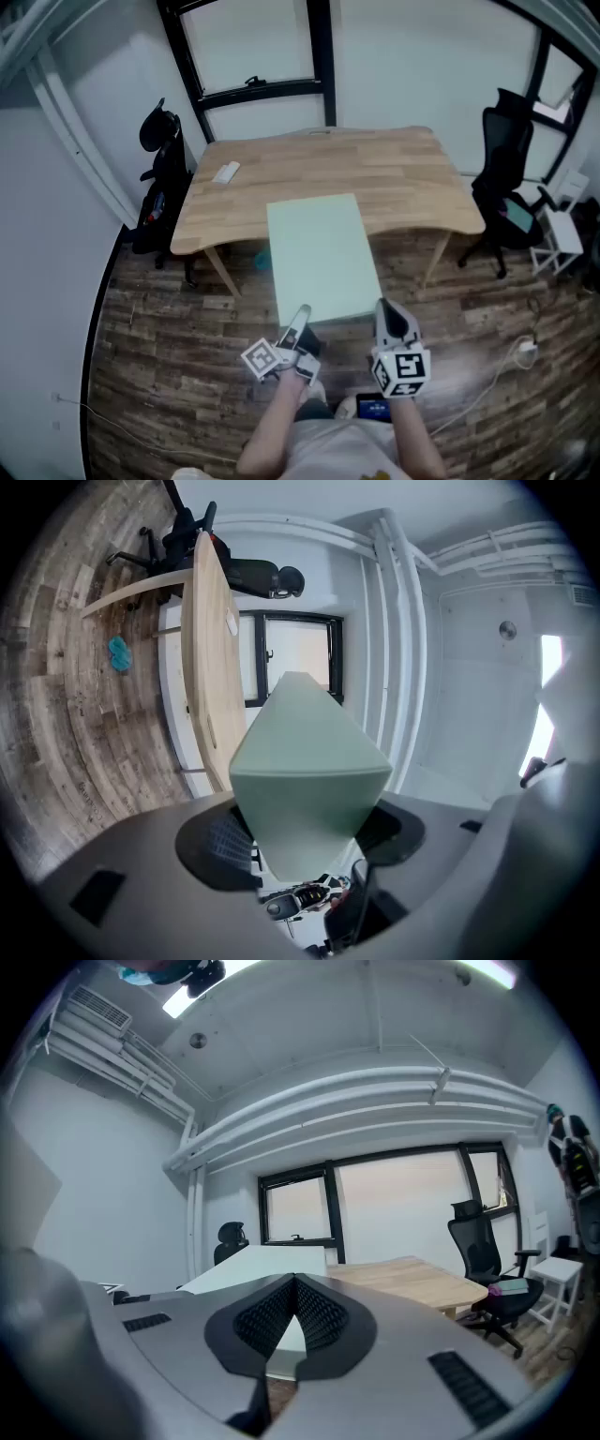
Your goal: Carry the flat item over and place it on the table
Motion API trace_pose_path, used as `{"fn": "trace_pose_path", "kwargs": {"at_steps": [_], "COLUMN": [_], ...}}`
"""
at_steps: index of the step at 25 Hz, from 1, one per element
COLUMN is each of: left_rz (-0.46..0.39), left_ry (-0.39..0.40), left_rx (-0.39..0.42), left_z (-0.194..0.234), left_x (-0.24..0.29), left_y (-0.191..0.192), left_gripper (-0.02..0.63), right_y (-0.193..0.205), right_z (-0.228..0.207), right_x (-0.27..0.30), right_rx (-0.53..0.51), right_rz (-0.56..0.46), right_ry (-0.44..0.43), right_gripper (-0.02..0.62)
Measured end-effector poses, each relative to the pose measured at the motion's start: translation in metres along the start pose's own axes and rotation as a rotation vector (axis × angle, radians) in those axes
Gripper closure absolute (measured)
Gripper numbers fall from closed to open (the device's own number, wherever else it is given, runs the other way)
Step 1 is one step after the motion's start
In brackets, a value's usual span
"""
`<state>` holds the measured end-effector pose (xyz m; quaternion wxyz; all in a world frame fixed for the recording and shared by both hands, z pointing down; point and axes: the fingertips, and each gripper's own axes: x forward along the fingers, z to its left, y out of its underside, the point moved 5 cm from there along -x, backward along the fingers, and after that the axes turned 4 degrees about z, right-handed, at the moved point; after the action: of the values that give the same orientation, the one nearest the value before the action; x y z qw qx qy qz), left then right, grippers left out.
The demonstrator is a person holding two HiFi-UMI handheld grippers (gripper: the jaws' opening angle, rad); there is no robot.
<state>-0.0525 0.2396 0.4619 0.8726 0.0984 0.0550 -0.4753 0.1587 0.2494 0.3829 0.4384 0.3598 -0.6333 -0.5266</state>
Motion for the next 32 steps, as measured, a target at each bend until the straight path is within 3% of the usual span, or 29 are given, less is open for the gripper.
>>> {"fn": "trace_pose_path", "kwargs": {"at_steps": [26, 32], "left_rz": [0.058, 0.07], "left_ry": [-0.012, -0.017], "left_rx": [-0.01, -0.007], "left_z": [0.006, 0.015], "left_x": [0.007, 0.025], "left_y": [0.003, -0.014], "left_gripper": [0.314, 0.314], "right_y": [0.003, 0.003], "right_z": [-0.004, -0.008], "right_x": [0.005, 0.029], "right_rx": [0.027, 0.053], "right_rz": [-0.002, 0.014], "right_ry": [0.006, 0.0], "right_gripper": [0.598, 0.598]}}
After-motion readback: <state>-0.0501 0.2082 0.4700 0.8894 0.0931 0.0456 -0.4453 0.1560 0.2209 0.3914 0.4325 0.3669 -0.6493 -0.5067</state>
